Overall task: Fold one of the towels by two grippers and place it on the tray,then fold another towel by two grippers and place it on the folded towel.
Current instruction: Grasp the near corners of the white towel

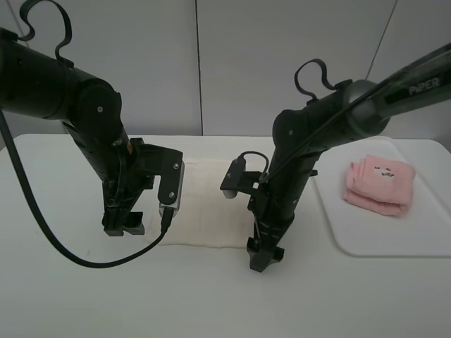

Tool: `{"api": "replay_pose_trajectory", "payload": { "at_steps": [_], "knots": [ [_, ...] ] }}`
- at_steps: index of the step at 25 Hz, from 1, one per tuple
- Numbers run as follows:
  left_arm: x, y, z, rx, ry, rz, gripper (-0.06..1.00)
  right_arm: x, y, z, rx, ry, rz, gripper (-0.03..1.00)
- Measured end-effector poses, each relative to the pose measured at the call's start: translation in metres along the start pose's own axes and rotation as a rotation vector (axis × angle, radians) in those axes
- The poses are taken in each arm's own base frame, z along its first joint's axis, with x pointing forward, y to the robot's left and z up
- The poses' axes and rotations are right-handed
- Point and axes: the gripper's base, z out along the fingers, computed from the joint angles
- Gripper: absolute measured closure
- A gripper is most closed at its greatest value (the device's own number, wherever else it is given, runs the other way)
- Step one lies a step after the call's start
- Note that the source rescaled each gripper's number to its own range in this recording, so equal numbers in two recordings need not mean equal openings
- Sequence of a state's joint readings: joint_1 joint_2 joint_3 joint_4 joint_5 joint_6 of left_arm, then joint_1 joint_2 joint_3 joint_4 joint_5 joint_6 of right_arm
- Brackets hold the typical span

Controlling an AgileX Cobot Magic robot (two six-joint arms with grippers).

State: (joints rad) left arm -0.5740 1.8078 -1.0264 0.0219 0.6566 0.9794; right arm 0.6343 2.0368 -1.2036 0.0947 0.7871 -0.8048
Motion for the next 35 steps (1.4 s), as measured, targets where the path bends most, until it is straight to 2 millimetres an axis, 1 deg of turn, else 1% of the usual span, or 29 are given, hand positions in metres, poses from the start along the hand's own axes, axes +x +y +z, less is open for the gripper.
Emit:
{"api": "replay_pose_trajectory", "payload": {
  "at_steps": [4, 10, 12, 16, 18, 30, 32, 35],
  "knots": [
    [0.0, 0.0, 0.0, 0.0, 0.0, 0.0, -0.06, 0.001, 0.0, 0.009, -0.012, 0.016, -0.002, -0.01],
    [0.0, 0.0, 0.0, 0.0, 0.0, 0.0, -0.06, 0.001, -0.001, 0.008, -0.009, 0.018, -0.005, -0.01],
    [0.0, 0.0, 0.0, 0.0, 0.0, 0.0, -0.06, 0.001, -0.002, 0.009, -0.001, 0.026, -0.017, 0.02],
    [0.0, 0.0, 0.0, 0.0, 0.0, 0.0, -0.06, 0.003, -0.004, 0.01, 0.025, 0.045, -0.051, 0.16],
    [0.0, 0.0, 0.0, 0.0, 0.0, 0.0, -0.06, 0.004, -0.006, 0.01, 0.041, 0.054, -0.069, 0.19],
    [0.0, 0.0, 0.0, 0.0, 0.0, 0.0, -0.06, 0.003, -0.012, 0.01, 0.101, 0.053, -0.118, 0.23],
    [0.0, 0.0, 0.0, 0.0, 0.0, 0.0, -0.06, 0.003, -0.012, 0.011, 0.107, 0.054, -0.124, 0.25],
    [0.0, 0.0, 0.0, 0.0, 0.0, 0.0, -0.06, 0.003, -0.013, 0.011, 0.114, 0.058, -0.132, 0.32]
  ]
}}
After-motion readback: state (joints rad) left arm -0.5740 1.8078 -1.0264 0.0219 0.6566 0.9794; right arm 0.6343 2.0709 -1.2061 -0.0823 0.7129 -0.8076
